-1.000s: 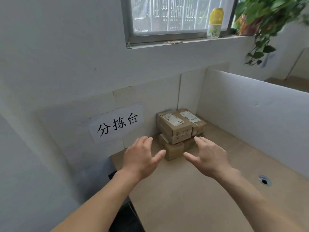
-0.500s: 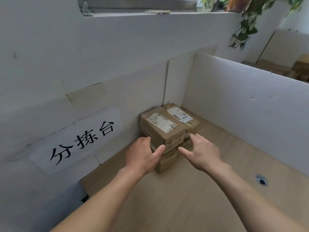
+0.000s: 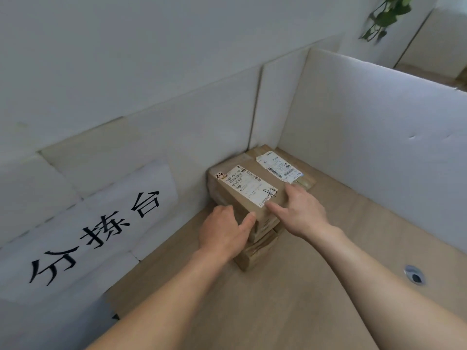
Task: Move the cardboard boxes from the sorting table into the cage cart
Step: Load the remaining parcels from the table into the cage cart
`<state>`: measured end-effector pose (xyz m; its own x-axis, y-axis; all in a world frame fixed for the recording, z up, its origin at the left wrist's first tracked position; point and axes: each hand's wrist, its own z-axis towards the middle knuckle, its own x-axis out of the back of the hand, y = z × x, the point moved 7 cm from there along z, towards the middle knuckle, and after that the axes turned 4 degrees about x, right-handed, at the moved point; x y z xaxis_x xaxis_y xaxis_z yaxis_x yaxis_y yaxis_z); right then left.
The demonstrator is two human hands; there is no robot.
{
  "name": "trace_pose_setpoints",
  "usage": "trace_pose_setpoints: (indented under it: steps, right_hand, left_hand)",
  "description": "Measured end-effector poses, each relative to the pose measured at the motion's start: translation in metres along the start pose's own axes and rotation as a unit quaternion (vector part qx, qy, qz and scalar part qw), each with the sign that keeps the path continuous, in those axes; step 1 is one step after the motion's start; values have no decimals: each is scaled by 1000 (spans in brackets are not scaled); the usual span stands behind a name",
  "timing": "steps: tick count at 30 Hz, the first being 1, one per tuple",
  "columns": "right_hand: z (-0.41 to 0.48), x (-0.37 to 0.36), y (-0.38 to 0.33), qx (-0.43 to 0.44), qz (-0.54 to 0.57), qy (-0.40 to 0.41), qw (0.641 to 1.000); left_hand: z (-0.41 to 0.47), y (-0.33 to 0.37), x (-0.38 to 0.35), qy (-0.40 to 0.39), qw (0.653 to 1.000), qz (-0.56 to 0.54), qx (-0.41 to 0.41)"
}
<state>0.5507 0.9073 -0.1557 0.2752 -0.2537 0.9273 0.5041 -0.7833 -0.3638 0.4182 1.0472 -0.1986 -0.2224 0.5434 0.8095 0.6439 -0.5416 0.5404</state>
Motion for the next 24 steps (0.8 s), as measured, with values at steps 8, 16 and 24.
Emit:
trace_pose_setpoints:
  steps: [8, 16, 24]
  right_hand:
    - [0, -11, 3, -25, 127, 38, 991]
    - [-25, -12, -6, -3, 179, 56, 982]
    - [-69, -12, -13, 25, 216, 88, 972]
  left_hand:
    - [-5, 0, -3, 30, 992, -124, 9]
    - [-28, -7, -1, 58, 971, -232, -5]
    - [-74, -13, 14, 108, 950, -293, 6]
